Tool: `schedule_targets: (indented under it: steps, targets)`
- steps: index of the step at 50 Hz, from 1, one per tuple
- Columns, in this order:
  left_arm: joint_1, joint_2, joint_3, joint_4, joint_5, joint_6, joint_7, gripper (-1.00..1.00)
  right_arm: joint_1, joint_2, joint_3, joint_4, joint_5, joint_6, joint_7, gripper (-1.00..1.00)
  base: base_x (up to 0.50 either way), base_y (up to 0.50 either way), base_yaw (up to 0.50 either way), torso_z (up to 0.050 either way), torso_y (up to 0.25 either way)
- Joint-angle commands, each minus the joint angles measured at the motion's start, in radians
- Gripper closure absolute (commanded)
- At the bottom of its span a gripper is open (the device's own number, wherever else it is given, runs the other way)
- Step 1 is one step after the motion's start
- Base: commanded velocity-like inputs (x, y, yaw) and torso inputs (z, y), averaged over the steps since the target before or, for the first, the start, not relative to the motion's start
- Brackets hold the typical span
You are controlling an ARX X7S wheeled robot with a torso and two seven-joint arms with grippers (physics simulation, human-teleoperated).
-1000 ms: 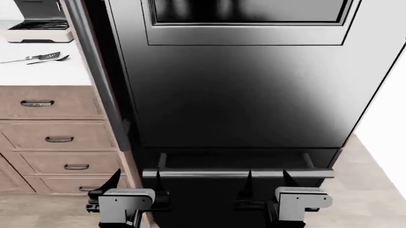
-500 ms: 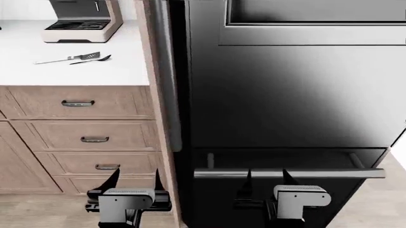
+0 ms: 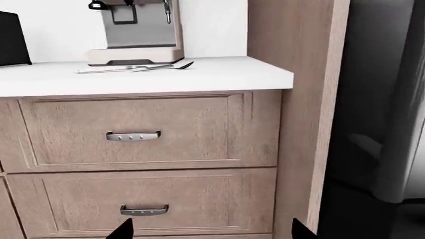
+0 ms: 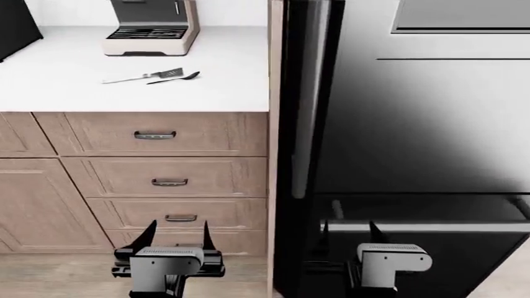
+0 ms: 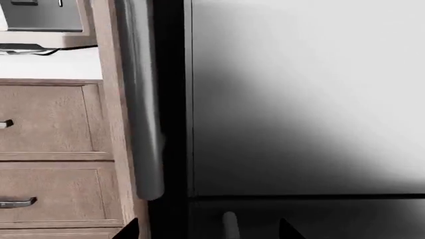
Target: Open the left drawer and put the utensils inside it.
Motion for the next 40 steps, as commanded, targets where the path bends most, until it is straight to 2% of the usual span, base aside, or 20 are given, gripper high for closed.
schedule_targets:
  steps: [1, 40]
  targets:
    - [0.003, -0.011, 0.015, 0.011, 0.000, 0.006, -0.013, -1.00, -0.012, 0.013, -0.006, -0.023, 0.011, -0.010, 0.017, -1.00, 0.00, 0.50, 0.00, 0.050, 0.000]
    - [-0.006, -0.033, 0.043, -0.010, -0.027, 0.015, -0.039, -1.00, 0.014, 0.034, -0.043, 0.031, 0.032, -0.030, 0.040, -1.00, 0.00, 0.50, 0.00, 0.050, 0.000]
